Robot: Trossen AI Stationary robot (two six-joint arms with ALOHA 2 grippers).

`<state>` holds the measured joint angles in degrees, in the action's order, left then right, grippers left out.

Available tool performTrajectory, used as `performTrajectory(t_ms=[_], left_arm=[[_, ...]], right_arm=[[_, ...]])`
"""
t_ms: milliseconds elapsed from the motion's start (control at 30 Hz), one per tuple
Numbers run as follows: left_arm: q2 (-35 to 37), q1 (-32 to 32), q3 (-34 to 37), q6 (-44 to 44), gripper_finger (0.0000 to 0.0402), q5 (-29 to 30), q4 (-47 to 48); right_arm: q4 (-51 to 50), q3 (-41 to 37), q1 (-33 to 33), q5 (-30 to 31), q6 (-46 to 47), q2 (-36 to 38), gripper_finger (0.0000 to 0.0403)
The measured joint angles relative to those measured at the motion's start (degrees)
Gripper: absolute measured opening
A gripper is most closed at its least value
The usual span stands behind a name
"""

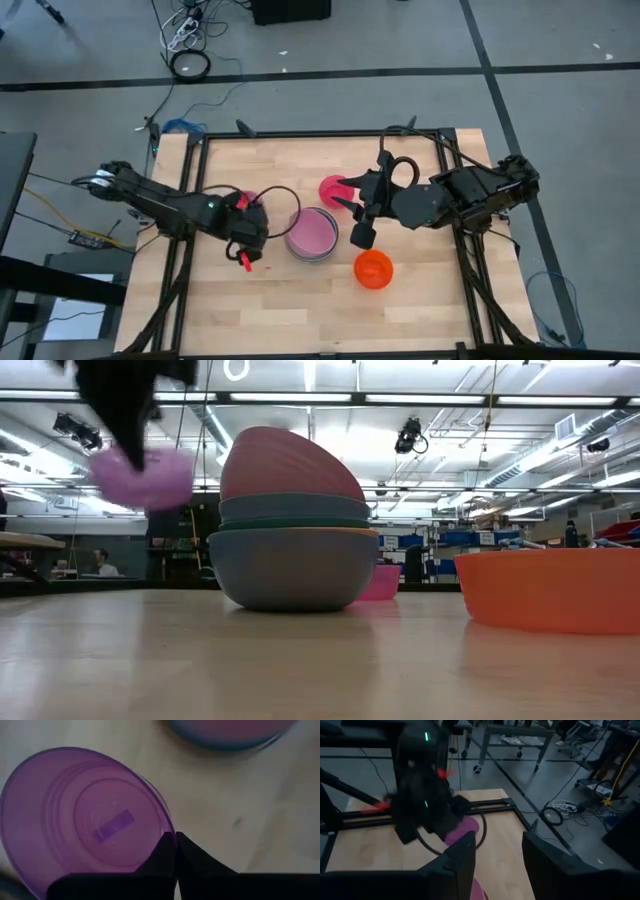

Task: Nest bowls inside each other
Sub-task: Stack the violet bowl on top of the pink bowl

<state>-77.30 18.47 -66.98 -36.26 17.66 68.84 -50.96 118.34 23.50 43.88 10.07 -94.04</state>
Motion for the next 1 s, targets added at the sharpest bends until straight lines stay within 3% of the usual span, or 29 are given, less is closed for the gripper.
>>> performTrajectory(t_ms=[200, 467, 700, 1000], left_arm=[[-1.75, -0.18, -13.3, 10.8, 0.0002, 1.17, -0.24], [-15.65, -0.14, -24.98, 22.83, 0.0001, -4.95, -2.13], [-23.82, -0.1, -26.03, 24.26, 0.0001, -8.5, -2.01], [-25.14, -0.75, -26.1, 28.02, 0.0006, -7.87, -9.77]], right_arm=[[-0.33, 0.0, -0.04, 0.04, 0.31, 0.0, 0.0148], [-0.72, -0.02, -0.04, 0.09, 0.33, -0.02, 0.0148], [-3.91, -0.04, 0.1, 0.15, 1.76, -0.02, 0.0148], [-6.29, -0.04, 0.12, 0.48, 3.41, -0.04, 0.0148]])
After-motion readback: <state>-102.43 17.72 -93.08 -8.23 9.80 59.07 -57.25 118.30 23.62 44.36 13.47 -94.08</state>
